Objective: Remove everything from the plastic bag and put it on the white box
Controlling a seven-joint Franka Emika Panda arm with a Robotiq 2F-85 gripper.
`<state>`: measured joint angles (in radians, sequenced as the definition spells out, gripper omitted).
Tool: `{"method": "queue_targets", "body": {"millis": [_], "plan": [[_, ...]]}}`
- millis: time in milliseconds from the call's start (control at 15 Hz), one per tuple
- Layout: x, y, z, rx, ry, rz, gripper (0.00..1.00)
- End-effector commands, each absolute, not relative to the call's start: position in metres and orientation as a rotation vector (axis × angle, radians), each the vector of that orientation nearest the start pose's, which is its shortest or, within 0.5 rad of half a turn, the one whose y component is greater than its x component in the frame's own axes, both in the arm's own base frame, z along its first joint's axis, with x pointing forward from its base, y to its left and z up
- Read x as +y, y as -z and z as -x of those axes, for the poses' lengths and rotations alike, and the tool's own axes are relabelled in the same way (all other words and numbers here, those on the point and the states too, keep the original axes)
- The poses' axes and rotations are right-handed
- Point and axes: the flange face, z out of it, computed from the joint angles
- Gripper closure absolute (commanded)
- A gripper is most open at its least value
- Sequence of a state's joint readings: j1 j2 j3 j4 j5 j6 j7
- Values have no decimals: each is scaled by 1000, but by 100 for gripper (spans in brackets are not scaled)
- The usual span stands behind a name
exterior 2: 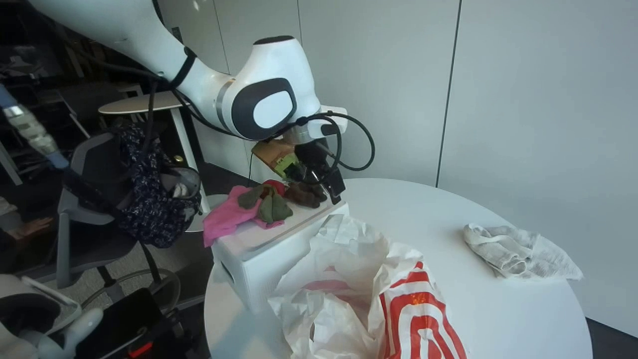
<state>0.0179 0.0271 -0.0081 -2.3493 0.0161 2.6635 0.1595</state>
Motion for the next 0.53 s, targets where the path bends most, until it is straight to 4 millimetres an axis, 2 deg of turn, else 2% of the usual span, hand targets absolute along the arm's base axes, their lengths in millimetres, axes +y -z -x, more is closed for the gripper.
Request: {"method": "queue_targets", "body": {"millis": [0,200,467], "plan": [[-44,-333,-474,425,215,3083,0],[-73,-290,-455,525,84,3074,0],[-84,-235,-462,590,102,3077,0]]}}
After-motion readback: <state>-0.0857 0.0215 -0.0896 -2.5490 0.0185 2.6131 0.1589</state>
